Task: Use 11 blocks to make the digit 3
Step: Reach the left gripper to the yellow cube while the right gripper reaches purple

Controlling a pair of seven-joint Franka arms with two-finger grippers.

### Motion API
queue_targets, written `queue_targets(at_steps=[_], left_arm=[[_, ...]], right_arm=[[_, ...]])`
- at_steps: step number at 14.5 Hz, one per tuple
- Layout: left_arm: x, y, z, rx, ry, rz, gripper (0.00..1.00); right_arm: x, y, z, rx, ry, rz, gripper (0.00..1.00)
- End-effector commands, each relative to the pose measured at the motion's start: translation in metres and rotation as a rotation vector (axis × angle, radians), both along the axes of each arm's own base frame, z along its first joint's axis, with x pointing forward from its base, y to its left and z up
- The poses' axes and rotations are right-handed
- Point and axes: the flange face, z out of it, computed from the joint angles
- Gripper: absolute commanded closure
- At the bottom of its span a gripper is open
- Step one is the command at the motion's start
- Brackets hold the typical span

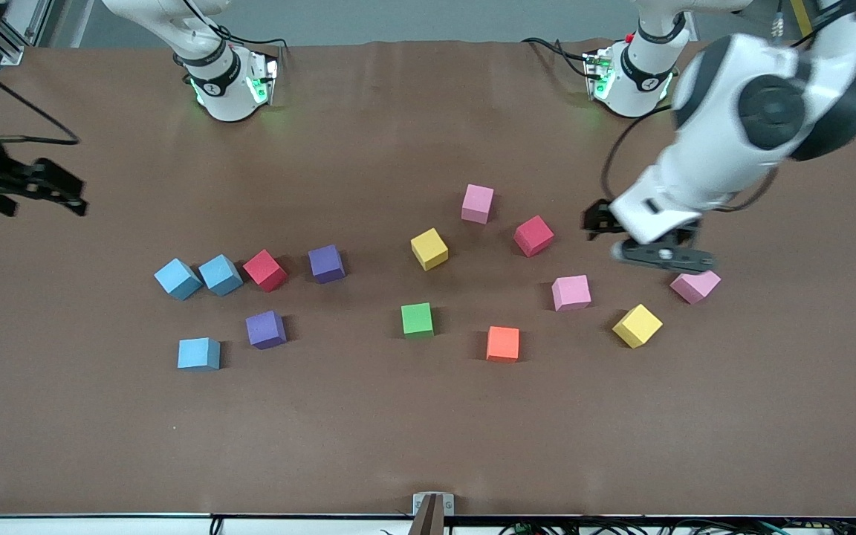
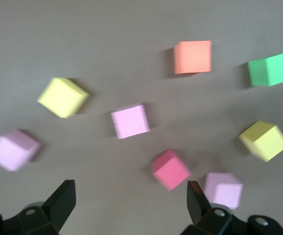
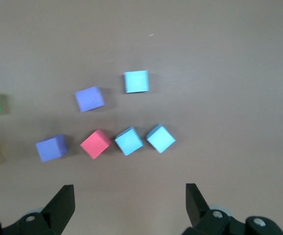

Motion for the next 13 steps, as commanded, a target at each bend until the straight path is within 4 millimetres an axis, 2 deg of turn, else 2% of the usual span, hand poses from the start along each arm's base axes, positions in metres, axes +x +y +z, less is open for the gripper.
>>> queue_targets(at_steps=[1,3,4,5,7,9,11,13], left_arm=[[-0.032,-0.059,-0.046,-0.007,0.011,0.136,0.0],[-0.051,-0.108,-0.078,-0.002,0.04,0.316,0.0],[-0.061,-0.132,-0.096,0.011,0.033,0.385,0.0],[-0.068,-0.148,-0.112,0.023,0.02,0.434,0.0],[-0.085,-0.181,-0.145,0.008,0.026,0.53,0.0],[-0.097,-0.209,-0.169,-0.037,0.026,0.657,0.0],[-0.098,-0.228,-0.195,-0.032,-0.003,0.716,0.0],[-0.097,-0.249,-0.217,-0.018,-0.023,0.762,0.0]], right_arm=[[0.013,0.042,-0.031,-0.007,0.017,0.064,0.0],[0.022,0.076,-0.057,0.004,0.039,0.115,0.0],[0.026,0.08,-0.068,0.015,0.057,0.122,0.0],[0.026,0.093,-0.078,0.034,0.076,0.141,0.0],[0.016,0.13,-0.082,0.019,0.088,0.195,0.0],[0.011,0.156,-0.088,0.016,0.093,0.232,0.0],[0.013,0.175,-0.111,0.008,0.119,0.259,0.0],[0.02,0.19,-0.142,0.024,0.104,0.274,0.0]])
